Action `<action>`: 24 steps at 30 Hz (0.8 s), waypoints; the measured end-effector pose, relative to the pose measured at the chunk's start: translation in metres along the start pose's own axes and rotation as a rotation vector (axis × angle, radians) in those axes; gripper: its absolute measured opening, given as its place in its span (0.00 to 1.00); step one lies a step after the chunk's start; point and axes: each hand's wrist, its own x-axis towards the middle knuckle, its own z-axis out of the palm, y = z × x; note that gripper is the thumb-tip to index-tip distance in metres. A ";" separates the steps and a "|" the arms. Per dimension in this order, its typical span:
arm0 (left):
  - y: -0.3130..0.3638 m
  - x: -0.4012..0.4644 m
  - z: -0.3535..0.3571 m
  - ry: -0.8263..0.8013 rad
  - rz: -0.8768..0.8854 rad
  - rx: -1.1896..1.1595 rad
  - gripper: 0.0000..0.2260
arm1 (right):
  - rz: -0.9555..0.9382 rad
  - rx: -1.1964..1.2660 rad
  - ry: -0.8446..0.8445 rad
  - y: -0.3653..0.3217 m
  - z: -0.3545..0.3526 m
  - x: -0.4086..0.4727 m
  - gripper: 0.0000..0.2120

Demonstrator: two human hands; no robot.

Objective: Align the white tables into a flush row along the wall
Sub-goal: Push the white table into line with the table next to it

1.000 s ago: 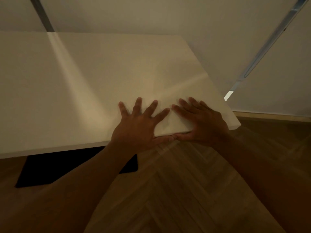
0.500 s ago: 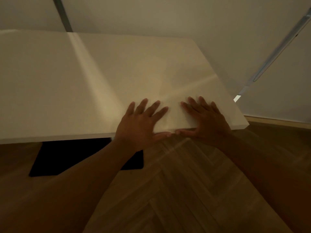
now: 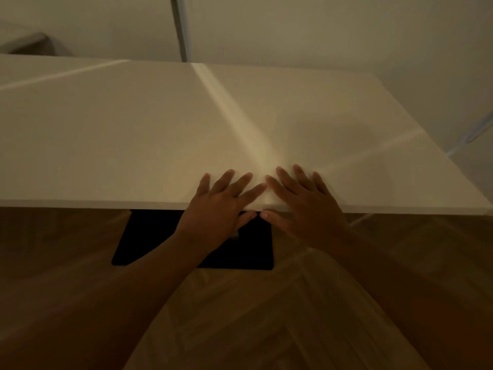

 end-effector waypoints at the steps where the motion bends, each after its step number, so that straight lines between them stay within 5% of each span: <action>1: -0.010 -0.006 -0.001 -0.003 -0.001 0.013 0.27 | 0.002 -0.006 -0.002 -0.006 0.001 0.003 0.37; 12: -0.143 -0.052 -0.006 -0.053 -0.076 0.060 0.37 | 0.078 -0.039 -0.135 -0.089 0.002 0.061 0.49; 24: -0.229 -0.081 -0.002 -0.089 -0.053 0.021 0.45 | 0.035 -0.078 -0.071 -0.139 0.011 0.100 0.51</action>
